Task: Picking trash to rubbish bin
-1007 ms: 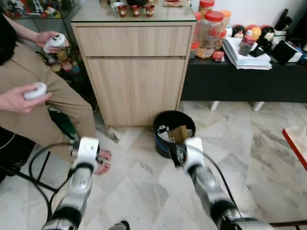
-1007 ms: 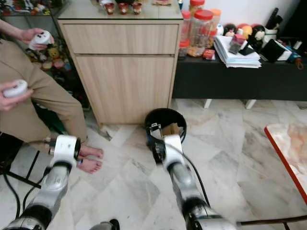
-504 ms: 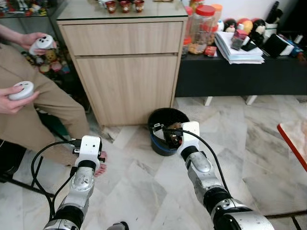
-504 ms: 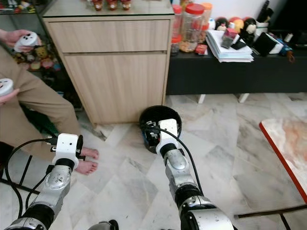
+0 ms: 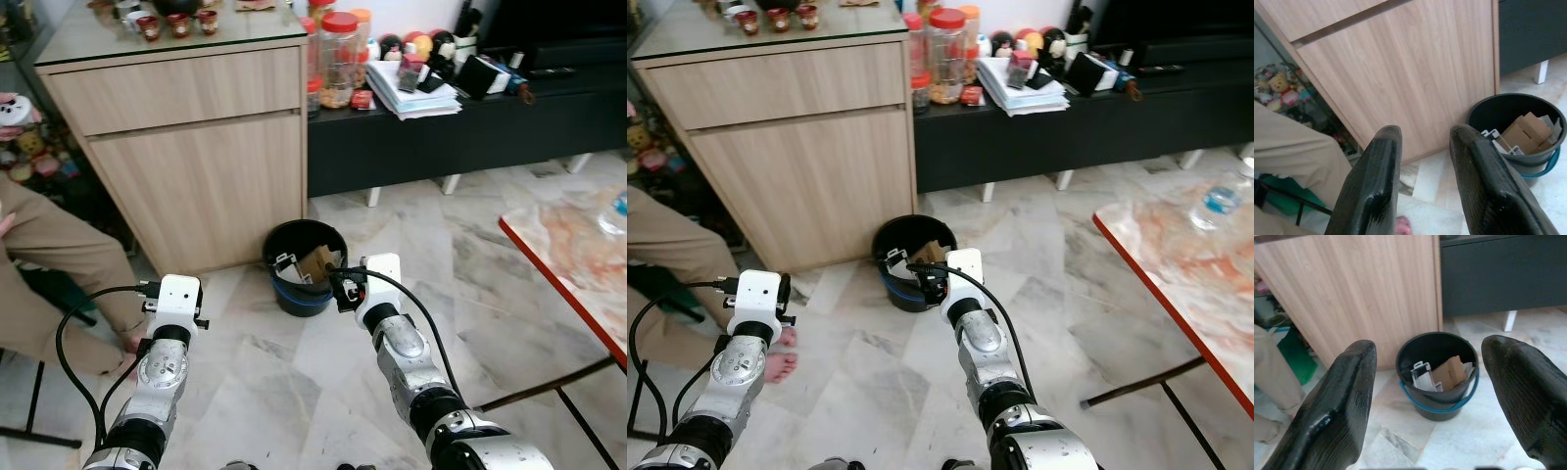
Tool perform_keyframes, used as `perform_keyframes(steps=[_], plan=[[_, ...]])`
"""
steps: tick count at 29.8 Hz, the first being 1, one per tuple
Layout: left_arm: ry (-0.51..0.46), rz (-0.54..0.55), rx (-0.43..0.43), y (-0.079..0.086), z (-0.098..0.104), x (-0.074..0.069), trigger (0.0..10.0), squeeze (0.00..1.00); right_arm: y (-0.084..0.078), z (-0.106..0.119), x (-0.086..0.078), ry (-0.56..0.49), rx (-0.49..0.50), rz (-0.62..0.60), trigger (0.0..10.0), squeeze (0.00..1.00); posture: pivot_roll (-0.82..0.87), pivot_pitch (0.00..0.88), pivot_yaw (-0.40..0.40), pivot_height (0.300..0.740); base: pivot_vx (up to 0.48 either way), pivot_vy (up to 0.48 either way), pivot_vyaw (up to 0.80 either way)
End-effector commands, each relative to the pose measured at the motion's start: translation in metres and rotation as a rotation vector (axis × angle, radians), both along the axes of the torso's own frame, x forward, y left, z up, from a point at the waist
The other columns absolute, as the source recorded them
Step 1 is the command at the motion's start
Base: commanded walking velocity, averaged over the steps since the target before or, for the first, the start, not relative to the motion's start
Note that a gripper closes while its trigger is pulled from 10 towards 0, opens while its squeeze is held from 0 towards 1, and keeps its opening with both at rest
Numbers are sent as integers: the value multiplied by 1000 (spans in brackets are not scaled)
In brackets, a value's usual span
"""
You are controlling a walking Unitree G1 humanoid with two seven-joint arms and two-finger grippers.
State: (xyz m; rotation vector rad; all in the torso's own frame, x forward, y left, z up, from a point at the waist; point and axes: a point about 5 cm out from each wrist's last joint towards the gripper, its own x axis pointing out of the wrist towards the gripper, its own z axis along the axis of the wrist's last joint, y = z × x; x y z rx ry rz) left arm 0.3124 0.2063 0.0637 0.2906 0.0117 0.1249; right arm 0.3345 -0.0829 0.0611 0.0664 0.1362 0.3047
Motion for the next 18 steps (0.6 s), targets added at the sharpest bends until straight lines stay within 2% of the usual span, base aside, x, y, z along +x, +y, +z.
perform_keyframes(steps=[1,5,12,18], plan=[[17,32,-20,6,-3,-3,10000,0,2,0,0,5,-7,8,10000,0,125,121,-11,740,0,0,-750],[22,37,-16,8,-3,-4,10000,0,2,0,0,7,-4,1,10000,0,127,124,-11,740,0,480,-750],[26,44,-16,10,-3,-4,10000,0,3,1,1,4,-2,-1,10000,0,130,139,-11,740,0,0,-750],[25,46,-21,12,-2,-3,10000,0,3,4,3,-4,0,-5,10000,0,128,142,-10,740,0,480,-754]])
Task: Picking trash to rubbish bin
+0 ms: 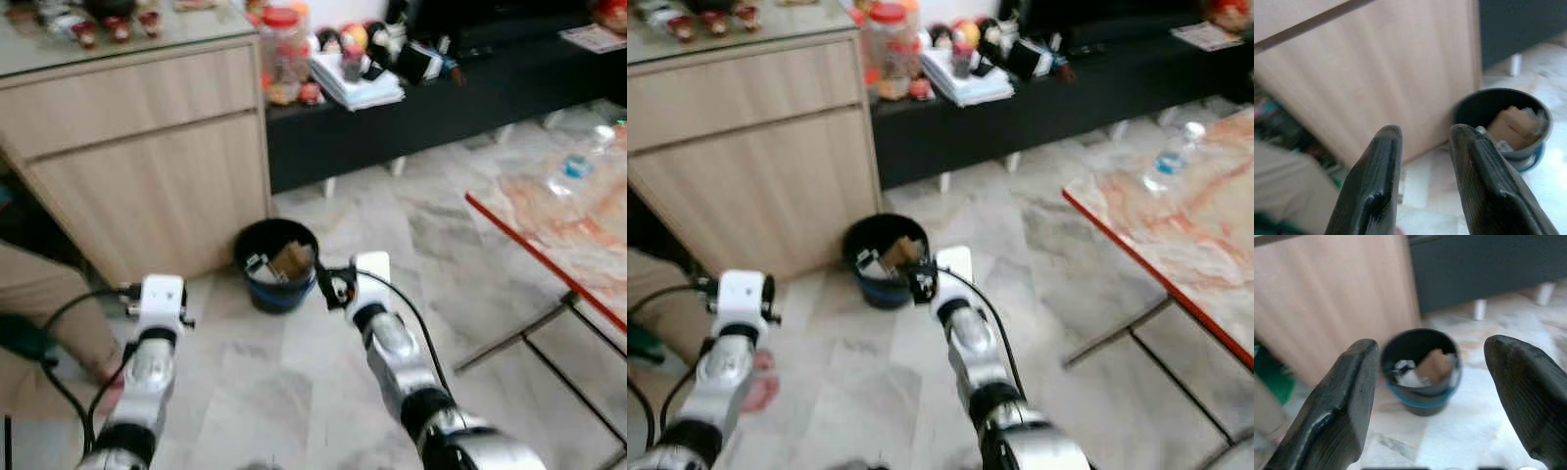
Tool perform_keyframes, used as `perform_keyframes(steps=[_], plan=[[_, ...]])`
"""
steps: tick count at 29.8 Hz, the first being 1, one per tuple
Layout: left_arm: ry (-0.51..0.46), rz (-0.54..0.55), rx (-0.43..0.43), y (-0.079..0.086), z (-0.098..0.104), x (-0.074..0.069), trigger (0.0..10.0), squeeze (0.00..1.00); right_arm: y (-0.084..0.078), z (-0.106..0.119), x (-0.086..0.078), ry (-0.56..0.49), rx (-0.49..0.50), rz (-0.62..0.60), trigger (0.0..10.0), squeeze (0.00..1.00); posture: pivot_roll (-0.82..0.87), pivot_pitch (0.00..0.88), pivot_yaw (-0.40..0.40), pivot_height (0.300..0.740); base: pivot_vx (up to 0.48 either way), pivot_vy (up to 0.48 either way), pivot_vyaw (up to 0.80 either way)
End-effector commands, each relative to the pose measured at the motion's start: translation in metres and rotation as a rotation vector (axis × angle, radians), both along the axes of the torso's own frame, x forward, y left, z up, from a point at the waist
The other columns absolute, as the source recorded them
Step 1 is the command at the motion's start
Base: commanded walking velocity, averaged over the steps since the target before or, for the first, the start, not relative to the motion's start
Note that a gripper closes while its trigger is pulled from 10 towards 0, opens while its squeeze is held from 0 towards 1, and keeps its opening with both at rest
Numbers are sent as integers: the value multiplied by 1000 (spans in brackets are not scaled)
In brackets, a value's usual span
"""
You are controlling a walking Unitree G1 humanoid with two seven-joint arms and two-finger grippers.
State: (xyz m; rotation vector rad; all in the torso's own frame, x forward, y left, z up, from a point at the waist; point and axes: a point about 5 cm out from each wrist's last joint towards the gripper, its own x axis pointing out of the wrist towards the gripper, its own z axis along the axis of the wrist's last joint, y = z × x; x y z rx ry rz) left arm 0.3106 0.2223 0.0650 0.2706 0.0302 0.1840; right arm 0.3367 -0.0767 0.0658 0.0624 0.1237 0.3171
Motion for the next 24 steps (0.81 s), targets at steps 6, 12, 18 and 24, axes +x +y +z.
perform_keyframes(steps=[6,12,18,24], plan=[[9,-25,12,-5,-1,0,10000,0,-5,0,1,11,3,-29,10000,0,132,143,-9,740,0,0,-753],[-7,-59,13,-11,4,3,10000,0,-6,2,3,5,4,-34,10000,0,130,145,-8,740,0,0,-755],[-13,-104,10,-21,10,9,10000,0,-7,6,6,-5,13,-49,10000,0,130,144,-5,740,0,0,-754],[-6,-114,7,-25,9,8,10000,0,-8,7,7,-6,16,-58,10000,0,129,145,-3,740,0,0,-754]])
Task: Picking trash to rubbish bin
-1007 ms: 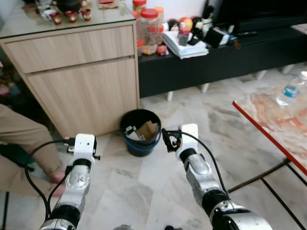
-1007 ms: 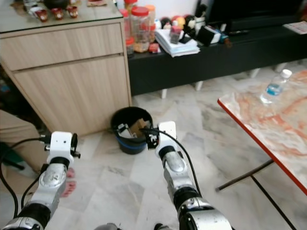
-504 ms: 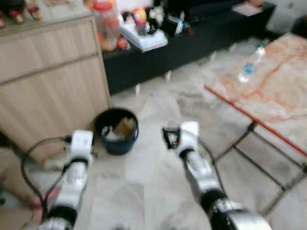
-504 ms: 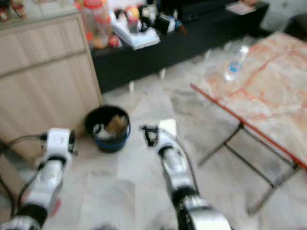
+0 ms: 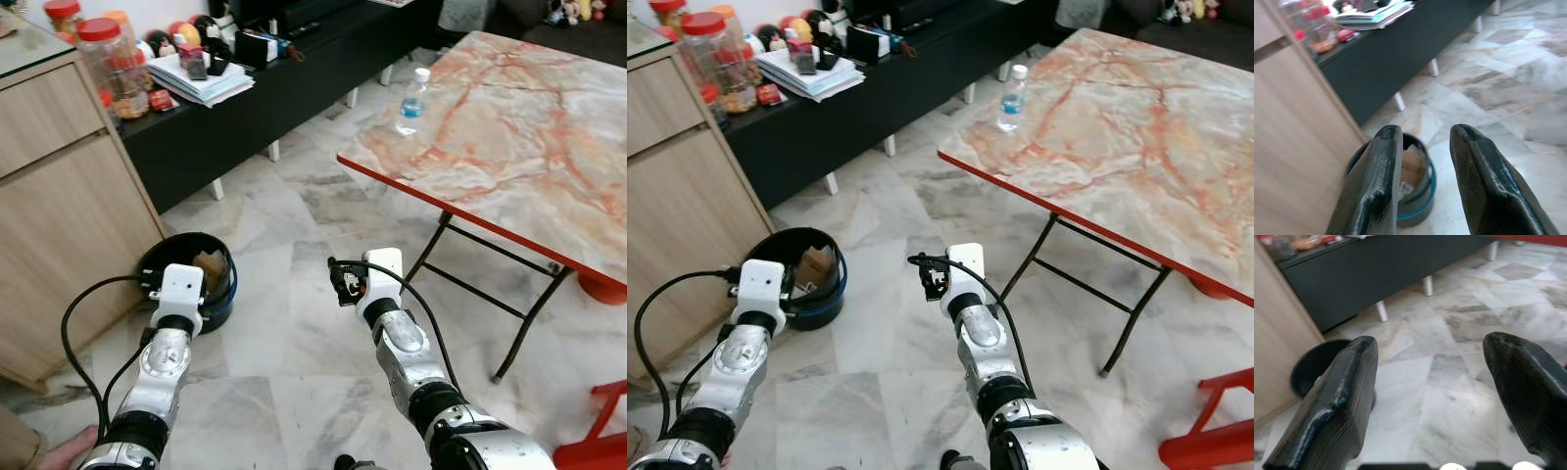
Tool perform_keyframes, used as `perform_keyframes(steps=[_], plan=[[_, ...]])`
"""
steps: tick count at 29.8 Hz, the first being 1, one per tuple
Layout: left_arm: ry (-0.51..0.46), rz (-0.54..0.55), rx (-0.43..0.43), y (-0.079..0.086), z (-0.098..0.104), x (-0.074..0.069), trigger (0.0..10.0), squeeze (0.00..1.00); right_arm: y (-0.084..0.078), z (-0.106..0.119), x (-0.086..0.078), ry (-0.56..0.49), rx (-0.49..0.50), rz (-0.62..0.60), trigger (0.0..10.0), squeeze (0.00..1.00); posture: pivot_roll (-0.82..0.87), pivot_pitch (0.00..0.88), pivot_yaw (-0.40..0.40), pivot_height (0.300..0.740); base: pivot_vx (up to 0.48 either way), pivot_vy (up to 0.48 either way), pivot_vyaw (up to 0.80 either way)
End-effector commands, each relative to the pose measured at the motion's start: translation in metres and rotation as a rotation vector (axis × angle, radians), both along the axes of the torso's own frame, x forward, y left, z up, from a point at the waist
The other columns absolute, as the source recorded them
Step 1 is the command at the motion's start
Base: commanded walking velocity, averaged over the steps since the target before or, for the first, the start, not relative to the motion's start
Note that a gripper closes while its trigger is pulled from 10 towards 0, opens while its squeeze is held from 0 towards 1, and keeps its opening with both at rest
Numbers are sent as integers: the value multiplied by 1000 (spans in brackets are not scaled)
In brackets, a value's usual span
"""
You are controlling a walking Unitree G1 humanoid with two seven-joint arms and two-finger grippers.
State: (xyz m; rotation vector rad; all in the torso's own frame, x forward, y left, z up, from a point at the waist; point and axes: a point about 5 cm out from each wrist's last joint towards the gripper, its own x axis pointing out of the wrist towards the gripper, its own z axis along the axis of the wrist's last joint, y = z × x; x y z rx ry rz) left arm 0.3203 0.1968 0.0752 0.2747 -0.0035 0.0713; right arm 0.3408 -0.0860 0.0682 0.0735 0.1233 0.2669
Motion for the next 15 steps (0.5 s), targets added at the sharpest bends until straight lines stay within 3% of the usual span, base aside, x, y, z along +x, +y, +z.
perform_keyframes(steps=[1,15], plan=[[12,2,3,0,-2,-1,10000,0,1,5,3,-9,8,-7,10000,0,129,145,-3,740,0,0,-750],[-26,11,-4,-3,8,2,10000,0,1,7,5,-19,9,-15,10000,0,128,137,1,740,0,0,-753]])
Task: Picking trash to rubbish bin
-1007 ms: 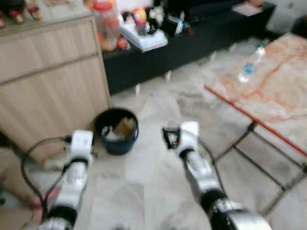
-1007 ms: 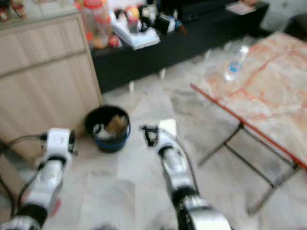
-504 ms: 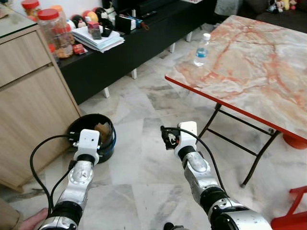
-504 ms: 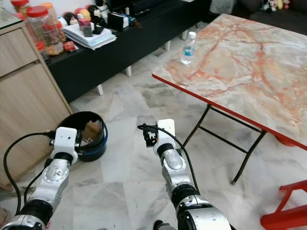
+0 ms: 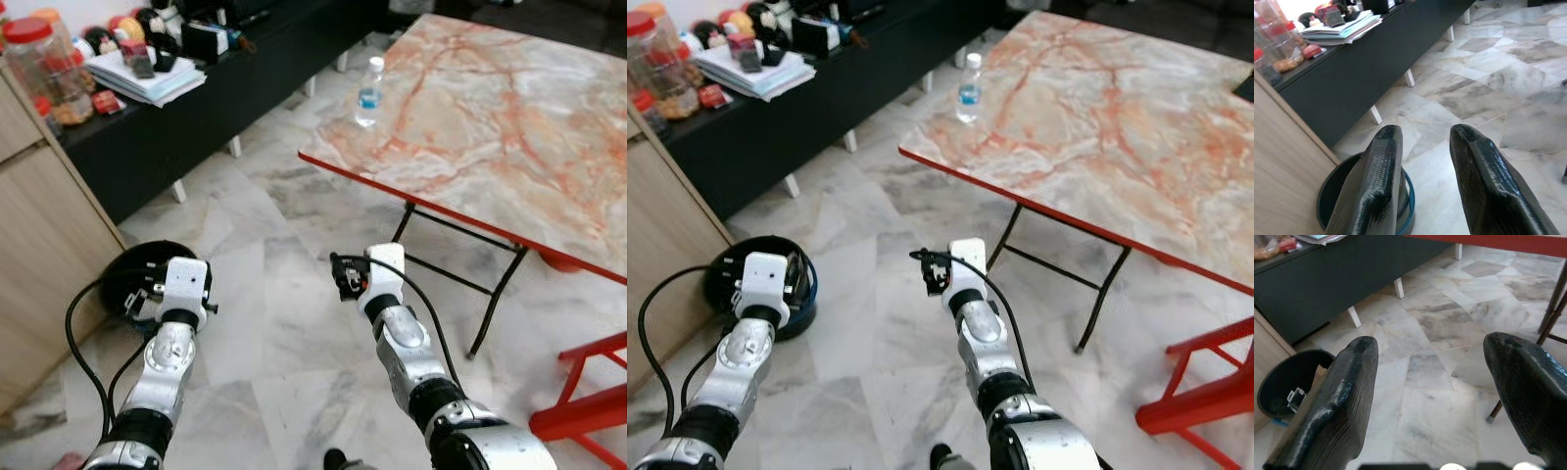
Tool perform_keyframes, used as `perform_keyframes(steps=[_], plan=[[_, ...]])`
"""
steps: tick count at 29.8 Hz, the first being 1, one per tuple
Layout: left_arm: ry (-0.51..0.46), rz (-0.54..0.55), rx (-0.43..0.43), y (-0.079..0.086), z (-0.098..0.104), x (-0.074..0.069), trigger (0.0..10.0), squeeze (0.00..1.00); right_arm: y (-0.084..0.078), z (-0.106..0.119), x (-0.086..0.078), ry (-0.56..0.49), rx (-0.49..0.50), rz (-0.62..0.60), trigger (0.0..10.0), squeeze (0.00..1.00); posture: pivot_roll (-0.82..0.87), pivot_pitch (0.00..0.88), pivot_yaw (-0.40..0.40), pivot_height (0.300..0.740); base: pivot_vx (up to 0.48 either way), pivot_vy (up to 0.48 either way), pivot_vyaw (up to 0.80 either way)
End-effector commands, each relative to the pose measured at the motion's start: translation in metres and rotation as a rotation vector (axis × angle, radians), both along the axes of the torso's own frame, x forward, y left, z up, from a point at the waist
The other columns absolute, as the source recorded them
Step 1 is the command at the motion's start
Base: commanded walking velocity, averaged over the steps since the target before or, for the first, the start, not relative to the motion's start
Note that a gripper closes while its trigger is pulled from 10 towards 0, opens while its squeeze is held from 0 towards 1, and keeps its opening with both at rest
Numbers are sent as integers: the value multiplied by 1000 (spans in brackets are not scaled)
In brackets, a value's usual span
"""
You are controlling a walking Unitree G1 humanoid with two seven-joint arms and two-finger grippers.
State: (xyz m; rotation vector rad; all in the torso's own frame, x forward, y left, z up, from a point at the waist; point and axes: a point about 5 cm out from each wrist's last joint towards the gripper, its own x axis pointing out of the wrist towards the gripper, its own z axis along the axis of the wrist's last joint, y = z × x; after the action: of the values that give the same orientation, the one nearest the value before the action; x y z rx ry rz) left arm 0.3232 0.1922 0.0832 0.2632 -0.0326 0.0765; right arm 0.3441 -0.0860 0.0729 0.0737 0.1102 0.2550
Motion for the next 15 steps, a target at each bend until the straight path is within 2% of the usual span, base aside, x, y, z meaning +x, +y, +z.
perform_keyframes(steps=[1,4,6,11,15], plan=[[3,10,7,1,0,-1,10000,0,1,3,1,-6,7,-3,10000,0,128,137,1,740,0,0,-756],[3,12,11,1,0,-1,10000,0,1,2,1,-6,6,-3,10000,0,127,136,0,740,0,0,-756],[6,27,49,3,0,-1,10000,0,1,2,1,-6,6,-2,10000,0,126,139,0,740,0,0,-753],[17,42,38,6,-1,-1,10000,0,1,2,1,-5,7,-3,10000,0,126,143,1,740,0,-319,-753],[17,46,36,7,0,-1,10000,0,1,1,1,-2,7,-2,10000,0,130,149,0,740,0,0,-753]])
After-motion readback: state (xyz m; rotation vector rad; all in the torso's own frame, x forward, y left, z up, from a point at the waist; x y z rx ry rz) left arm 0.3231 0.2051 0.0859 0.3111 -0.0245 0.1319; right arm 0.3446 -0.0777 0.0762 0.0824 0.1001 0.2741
